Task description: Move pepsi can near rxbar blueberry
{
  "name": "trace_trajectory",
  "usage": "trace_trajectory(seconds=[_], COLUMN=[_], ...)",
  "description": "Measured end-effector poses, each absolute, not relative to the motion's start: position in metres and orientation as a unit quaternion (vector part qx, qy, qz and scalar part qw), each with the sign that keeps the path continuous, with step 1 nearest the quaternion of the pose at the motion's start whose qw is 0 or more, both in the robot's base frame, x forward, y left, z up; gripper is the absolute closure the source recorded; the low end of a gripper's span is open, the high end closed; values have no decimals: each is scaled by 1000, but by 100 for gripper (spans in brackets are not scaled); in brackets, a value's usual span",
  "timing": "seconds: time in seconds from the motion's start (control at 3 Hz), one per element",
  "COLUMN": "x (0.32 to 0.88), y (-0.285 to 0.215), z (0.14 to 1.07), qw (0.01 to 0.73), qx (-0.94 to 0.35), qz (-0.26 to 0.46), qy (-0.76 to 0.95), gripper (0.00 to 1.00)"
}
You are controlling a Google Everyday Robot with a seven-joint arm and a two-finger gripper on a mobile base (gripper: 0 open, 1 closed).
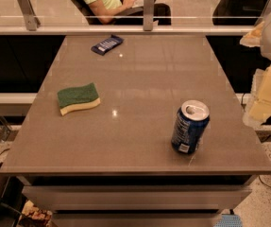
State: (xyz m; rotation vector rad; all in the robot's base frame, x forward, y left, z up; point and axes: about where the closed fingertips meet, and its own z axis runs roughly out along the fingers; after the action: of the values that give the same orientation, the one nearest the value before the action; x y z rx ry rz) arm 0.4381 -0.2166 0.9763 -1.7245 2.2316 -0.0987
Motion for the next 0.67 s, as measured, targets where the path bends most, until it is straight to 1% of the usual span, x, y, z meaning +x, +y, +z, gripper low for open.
trace_trajectory(seconds=[0.67], x=[437], y=[-219], z=[981], qw=[172], qx=[-607], qz=[-20], qy=[776], gripper=[0])
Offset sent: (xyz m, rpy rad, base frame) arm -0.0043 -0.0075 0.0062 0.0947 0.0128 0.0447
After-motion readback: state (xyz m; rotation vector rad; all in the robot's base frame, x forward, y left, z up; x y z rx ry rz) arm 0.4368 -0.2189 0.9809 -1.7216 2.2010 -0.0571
